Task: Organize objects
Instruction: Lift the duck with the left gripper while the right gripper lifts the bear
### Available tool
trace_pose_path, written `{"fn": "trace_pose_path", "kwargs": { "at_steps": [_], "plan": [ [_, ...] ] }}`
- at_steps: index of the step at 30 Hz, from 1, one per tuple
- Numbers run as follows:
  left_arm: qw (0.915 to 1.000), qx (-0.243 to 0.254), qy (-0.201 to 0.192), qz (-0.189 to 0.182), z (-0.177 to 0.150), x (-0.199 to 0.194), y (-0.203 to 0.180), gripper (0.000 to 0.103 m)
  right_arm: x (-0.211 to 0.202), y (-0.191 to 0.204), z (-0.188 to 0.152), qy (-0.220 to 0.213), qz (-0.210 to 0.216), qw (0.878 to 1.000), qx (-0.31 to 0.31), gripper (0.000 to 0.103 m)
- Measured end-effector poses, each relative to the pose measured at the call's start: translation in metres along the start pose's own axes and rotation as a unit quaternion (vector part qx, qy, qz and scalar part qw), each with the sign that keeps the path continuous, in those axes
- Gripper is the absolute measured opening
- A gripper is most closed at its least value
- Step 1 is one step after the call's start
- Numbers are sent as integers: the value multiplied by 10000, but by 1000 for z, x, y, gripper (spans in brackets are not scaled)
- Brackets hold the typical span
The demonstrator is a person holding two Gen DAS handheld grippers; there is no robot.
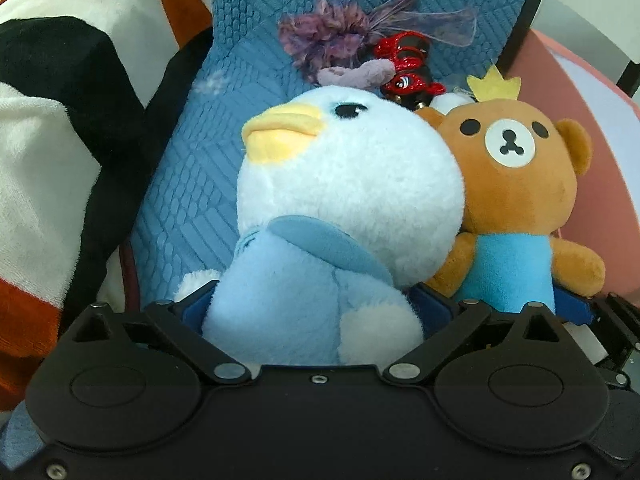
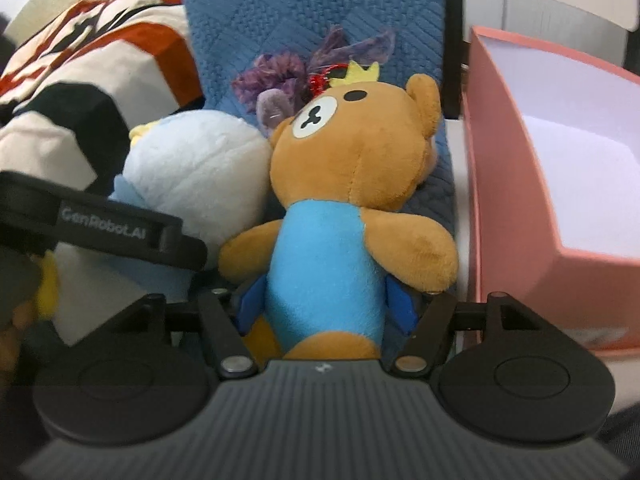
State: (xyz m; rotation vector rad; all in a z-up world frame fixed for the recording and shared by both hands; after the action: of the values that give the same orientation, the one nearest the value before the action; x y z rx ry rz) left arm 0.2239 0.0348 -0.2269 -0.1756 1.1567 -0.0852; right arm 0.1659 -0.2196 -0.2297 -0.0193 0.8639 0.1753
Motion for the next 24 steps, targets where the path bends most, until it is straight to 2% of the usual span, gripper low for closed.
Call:
{"fn": "trace_pose_path", "kwargs": {
  "at_steps": [4,10,24],
  "plan": [
    [10000,-78,-16,42,0,0,1,94,-3,0,4,47,-3,10000,-40,55],
    [9995,-259,-191,37,-3,-10,5,79,-15,-7,5,-53,18,10000,-72,51],
    [9955,-729,-487,-370,-17,-47,14,74,-54,-11,7,6,165,9998,100,48]
  ]
}}
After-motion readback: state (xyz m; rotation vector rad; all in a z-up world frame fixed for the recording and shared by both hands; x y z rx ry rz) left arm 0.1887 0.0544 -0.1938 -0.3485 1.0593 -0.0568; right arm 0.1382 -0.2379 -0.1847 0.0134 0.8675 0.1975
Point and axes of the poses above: each gripper's, at about its wrist camera, not at the fingertips, and x roughly the way its jaws point, y to its left, z to its top, the point moved 2 cm from there along x, roughly the way its jaws point, and after that the axes turned 7 degrees about -z, right-handed, at the moved point
